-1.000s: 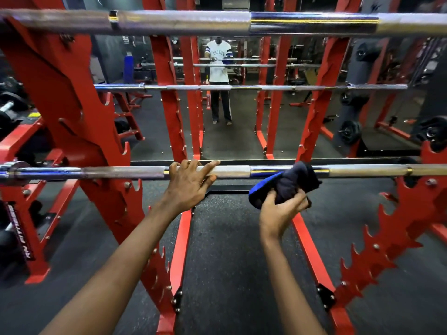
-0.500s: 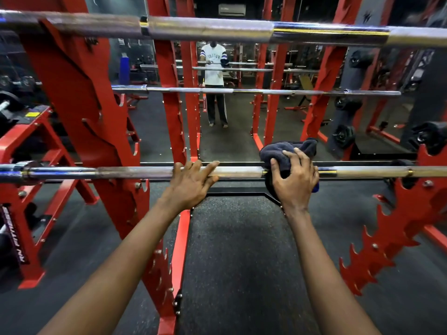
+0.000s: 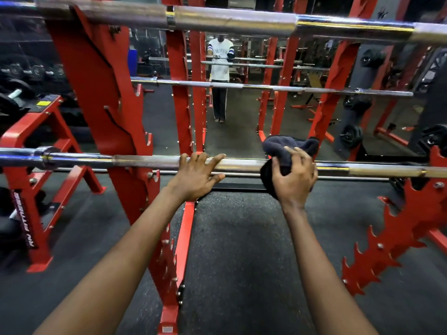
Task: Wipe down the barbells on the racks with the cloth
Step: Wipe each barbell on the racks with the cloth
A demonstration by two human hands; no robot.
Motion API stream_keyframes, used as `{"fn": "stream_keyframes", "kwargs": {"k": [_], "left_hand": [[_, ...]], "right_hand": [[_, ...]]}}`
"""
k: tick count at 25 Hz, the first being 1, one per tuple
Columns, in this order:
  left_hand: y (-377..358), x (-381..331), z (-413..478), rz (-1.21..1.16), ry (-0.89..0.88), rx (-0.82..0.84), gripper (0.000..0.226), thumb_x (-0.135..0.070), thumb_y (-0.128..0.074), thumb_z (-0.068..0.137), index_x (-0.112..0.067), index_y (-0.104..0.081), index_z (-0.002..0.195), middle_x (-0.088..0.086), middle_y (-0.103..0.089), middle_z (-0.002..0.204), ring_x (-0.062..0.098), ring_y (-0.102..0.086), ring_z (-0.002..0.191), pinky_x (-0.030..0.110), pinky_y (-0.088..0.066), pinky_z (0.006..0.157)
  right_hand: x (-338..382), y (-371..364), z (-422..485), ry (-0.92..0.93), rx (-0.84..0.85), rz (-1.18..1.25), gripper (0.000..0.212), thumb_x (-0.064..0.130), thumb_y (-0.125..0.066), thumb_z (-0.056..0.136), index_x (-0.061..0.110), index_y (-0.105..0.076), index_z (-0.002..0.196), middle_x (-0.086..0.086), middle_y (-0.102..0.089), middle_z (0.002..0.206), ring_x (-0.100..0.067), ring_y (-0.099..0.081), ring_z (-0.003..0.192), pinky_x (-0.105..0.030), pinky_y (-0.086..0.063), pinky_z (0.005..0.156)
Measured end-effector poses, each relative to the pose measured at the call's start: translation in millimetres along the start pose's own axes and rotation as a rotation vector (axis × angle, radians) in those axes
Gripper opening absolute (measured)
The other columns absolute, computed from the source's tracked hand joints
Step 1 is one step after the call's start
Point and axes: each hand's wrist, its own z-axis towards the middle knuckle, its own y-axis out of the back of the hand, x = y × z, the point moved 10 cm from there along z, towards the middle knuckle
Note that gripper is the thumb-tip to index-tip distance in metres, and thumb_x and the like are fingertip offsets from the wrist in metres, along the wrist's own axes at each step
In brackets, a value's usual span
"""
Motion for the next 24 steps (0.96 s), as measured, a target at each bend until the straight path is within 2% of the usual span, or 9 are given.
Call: {"fn": "stream_keyframes", "kwargs": {"k": [3,6,8,11,14,16,17,22,24], "left_hand": [[3.5,-1.7,1.4,-0.022,-0.024,0.004,0.061,-0.062,-0.032,0.098,-0.039,-0.023,0.153,0.002,-0.047,0.124,0.024,-0.042,0.119,0.047,-0.027,0.1],[7.7,3.0,-1.9,-0.029,-0.04,0.004,0.066,-0.065,-0.027,0.091,-0.036,-0.029,0.151,0.001,-0.051,0.126,0.024,-0.047,0.12,0.046,-0.031,0.101],[13.4,15.4,-4.2,-0.024,0.007,-0.026,0.064,-0.066,-0.021,0.092,-0.036,-0.035,0.147,0.001,-0.056,0.122,0.025,-0.052,0.116,0.046,-0.033,0.099],[9.8,32.9,-11.3,0.008,0.018,-0.03,0.063,-0.065,-0.025,0.093,-0.036,-0.03,0.149,0.001,-0.057,0.119,0.026,-0.053,0.112,0.046,-0.034,0.095],[3.2,34.0,-16.6,0.087,-0.03,-0.017,0.076,-0.069,-0.032,0.09,-0.037,-0.013,0.157,0.003,-0.053,0.115,0.027,-0.051,0.106,0.047,-0.035,0.094],[0.4,32.6,-15.4,0.083,-0.003,0.018,0.078,-0.074,-0.025,0.089,-0.042,-0.002,0.156,0.005,-0.049,0.116,0.028,-0.047,0.107,0.047,-0.032,0.095],[0.2,31.3,-14.0,0.066,0.018,0.031,0.076,-0.075,-0.021,0.089,-0.045,0.002,0.155,0.005,-0.047,0.116,0.028,-0.045,0.107,0.047,-0.029,0.096],[0.3,28.4,-14.9,0.012,0.083,0.035,0.07,-0.075,-0.017,0.091,-0.05,0.0,0.154,0.005,-0.044,0.116,0.027,-0.04,0.109,0.047,-0.024,0.101],[7.1,29.3,-16.2,-0.006,0.056,-0.001,0.068,-0.073,-0.015,0.093,-0.046,-0.007,0.155,0.001,-0.046,0.115,0.024,-0.042,0.111,0.045,-0.026,0.103]], "right_hand": [[16.2,-9.2,-7.2,-0.04,-0.034,0.024,0.043,0.043,-0.067,0.089,0.018,-0.066,0.124,-0.007,-0.059,0.133,-0.035,-0.054,0.126,-0.056,-0.037,0.112],[54.7,-39.1,-44.2,0.075,0.075,0.088,0.048,0.039,-0.068,0.092,0.02,-0.059,0.135,-0.006,-0.051,0.144,-0.036,-0.046,0.138,-0.06,-0.025,0.119],[66.1,-52.8,-57.8,0.166,0.148,0.092,0.052,0.039,-0.066,0.093,0.021,-0.056,0.14,-0.004,-0.047,0.149,-0.036,-0.043,0.142,-0.059,-0.02,0.122],[56.3,-43.9,-42.0,0.288,0.147,0.047,0.049,0.042,-0.063,0.094,0.022,-0.058,0.139,-0.003,-0.053,0.145,-0.033,-0.049,0.137,-0.056,-0.025,0.121],[23.5,-27.8,10.3,0.083,0.033,0.087,0.038,0.041,-0.065,0.091,0.017,-0.065,0.12,-0.006,-0.064,0.122,-0.034,-0.06,0.117,-0.051,-0.044,0.105],[21.0,-32.6,23.2,-0.044,0.051,0.028,0.035,0.043,-0.064,0.087,0.018,-0.065,0.112,-0.007,-0.065,0.112,-0.035,-0.063,0.109,-0.047,-0.048,0.095],[28.9,-35.9,19.5,-0.037,0.066,0.002,0.035,0.044,-0.063,0.087,0.019,-0.065,0.111,-0.006,-0.065,0.111,-0.034,-0.063,0.108,-0.046,-0.047,0.094],[67.1,-38.9,-26.0,0.253,0.104,0.094,0.039,0.041,-0.066,0.094,0.02,-0.06,0.126,-0.002,-0.06,0.128,-0.029,-0.056,0.121,-0.046,-0.038,0.11],[65.9,-38.6,-23.4,0.288,0.123,0.097,0.042,0.042,-0.067,0.096,0.02,-0.059,0.13,-0.001,-0.057,0.133,-0.028,-0.053,0.125,-0.046,-0.035,0.113]]}}
